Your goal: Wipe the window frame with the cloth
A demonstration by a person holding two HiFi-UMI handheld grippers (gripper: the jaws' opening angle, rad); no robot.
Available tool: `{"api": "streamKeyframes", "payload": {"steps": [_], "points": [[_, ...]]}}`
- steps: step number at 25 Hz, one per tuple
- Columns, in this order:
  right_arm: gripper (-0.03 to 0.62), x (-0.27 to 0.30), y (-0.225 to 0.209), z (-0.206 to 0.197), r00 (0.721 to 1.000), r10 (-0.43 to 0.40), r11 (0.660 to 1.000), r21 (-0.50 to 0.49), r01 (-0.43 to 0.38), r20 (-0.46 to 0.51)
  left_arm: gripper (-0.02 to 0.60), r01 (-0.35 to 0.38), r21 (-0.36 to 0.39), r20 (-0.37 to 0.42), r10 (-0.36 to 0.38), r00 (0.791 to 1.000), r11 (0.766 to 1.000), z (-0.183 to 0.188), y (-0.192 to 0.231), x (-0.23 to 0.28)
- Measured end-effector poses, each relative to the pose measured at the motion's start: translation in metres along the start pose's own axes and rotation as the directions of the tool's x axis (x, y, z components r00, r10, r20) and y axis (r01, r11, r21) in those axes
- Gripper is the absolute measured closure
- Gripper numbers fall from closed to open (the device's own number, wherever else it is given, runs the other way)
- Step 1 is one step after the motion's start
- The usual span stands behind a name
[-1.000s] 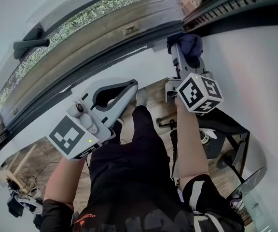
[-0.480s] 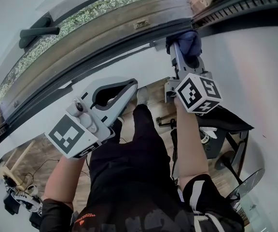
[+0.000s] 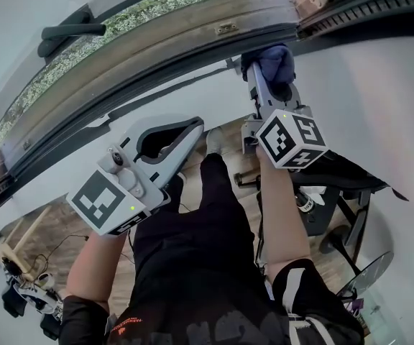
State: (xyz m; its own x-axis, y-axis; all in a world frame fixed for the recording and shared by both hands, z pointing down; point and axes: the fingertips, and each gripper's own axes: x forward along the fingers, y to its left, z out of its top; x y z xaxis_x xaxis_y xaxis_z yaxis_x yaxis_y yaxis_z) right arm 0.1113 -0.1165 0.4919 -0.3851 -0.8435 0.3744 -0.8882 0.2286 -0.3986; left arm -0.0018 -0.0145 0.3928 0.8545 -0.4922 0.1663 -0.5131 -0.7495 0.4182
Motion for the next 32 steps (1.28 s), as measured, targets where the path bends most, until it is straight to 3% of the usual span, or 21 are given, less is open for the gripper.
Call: {"api": "streamKeyframes", "payload": {"steps": [32], "points": [[0.488,-0.001,0.105,-0.044,0.993,0.105,0.994,-0.035,-0.107,-0.058,0.561,-0.085,-0.014,0.056,0.086,0.995,0.996,-0.01,-0.001,-0.095]]}}
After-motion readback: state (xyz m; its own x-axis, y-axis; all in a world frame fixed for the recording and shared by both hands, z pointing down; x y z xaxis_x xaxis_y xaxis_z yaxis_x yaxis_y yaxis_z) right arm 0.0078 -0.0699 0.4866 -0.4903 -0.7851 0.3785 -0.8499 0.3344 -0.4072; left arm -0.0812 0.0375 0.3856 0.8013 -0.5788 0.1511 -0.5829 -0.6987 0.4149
